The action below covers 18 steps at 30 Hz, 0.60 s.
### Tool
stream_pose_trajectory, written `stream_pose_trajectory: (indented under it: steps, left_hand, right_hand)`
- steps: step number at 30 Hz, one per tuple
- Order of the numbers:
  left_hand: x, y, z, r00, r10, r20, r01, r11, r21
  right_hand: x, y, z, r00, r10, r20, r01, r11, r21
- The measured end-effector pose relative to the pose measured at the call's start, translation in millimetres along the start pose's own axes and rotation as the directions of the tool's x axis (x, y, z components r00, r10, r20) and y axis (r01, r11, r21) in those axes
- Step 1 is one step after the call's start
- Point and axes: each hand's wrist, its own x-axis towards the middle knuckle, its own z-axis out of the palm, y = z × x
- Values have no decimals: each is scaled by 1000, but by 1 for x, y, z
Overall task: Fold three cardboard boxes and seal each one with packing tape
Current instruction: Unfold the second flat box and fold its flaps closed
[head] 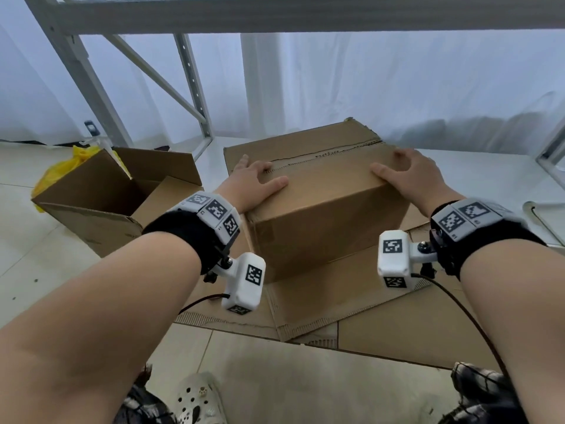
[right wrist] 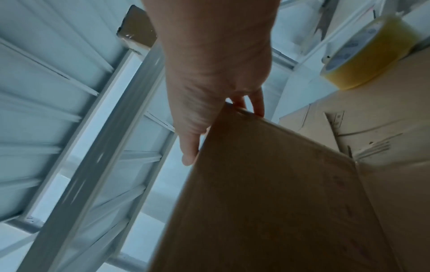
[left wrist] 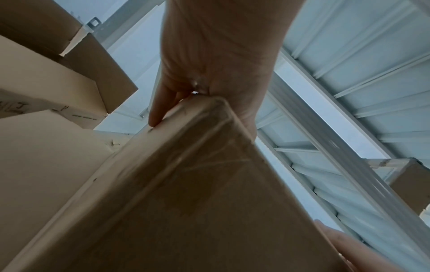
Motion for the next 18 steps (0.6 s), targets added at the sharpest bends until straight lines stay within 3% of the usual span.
stream_pose_trajectory:
  steps: [4, 11, 18]
  left_hand:
    - [-5, -5, -22, 999, 42, -8, -41, 999, 23]
    - [-14, -11, -28, 995, 86, 48, -94, 975, 202]
    - [-7, -19, -22, 992, 113, -62, -101, 980, 172]
  right_hand:
    - [-4, -7, -6, 1000, -18, 0, 18, 1000, -4]
    - [-36, -11, -18, 985, -84, 153, 122, 957, -265]
    - [-44, -15, -11, 978, -69, 197, 128, 942, -310]
